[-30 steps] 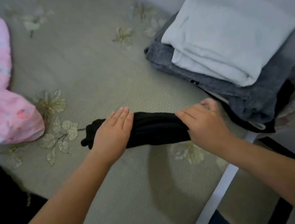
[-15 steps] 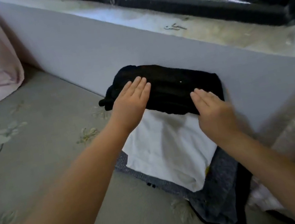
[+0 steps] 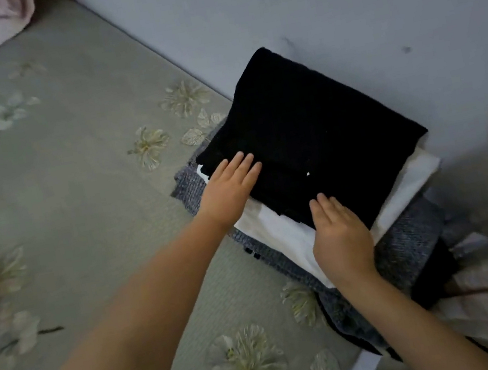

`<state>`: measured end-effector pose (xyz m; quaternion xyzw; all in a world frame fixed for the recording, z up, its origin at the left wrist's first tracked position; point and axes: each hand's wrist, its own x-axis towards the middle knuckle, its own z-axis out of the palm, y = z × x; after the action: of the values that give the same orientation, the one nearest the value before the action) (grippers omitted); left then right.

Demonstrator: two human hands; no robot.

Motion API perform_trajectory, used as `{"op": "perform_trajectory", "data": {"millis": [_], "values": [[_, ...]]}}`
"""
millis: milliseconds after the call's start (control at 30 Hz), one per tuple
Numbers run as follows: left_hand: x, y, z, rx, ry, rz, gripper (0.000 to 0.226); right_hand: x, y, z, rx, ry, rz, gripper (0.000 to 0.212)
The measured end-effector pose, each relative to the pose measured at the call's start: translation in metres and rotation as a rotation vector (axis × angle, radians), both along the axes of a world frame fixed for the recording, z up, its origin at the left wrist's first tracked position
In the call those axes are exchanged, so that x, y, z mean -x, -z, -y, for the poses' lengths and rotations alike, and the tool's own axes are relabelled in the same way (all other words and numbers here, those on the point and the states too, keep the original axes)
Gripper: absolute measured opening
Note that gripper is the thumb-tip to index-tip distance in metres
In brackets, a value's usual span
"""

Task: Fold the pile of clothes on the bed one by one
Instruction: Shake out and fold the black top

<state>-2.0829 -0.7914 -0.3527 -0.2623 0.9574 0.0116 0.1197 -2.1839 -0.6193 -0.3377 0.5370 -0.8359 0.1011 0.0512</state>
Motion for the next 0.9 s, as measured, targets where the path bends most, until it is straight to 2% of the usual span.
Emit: {"op": "perform_trajectory", "data": {"millis": [133, 233, 367, 500, 633, 800, 900], "values": [[-0.001, 0.002, -0.005, -0.014, -0.045, 0.015, 0.074, -0.004, 0.007, -0.001, -0.186, 0.051, 0.052, 0.054], [-0.021, 0.002, -0.011, 0.005, -0.068, -0.071, 0.072, -0.018, 0.002, 0.000, -0.308, 0.123, 0.104, 0.060], [-0.096, 0.007, -0.020, -0.074, -0.264, -0.094, 0.058, -0.077, -0.006, 0.023, -0.310, -0.047, 0.031, 0.062], [-0.224, 0.017, -0.027, -0.074, -0.507, -0.009, 0.056, -0.184, -0.003, 0.063, -0.341, -0.327, 0.099, 0.055], [-0.376, 0.021, -0.058, -0.067, -0.794, -0.006, 0.057, -0.320, 0.010, 0.077, -0.316, -0.538, 0.189, 0.053], [-0.562, 0.028, -0.149, -0.052, -1.128, -0.122, 0.058, -0.491, 0.032, 0.051, -0.348, -0.775, 0.254, 0.055], [-0.661, 0.042, -0.224, -0.050, -1.327, -0.098, 0.057, -0.580, 0.050, 0.023, -0.391, -0.920, 0.263, 0.053]]}}
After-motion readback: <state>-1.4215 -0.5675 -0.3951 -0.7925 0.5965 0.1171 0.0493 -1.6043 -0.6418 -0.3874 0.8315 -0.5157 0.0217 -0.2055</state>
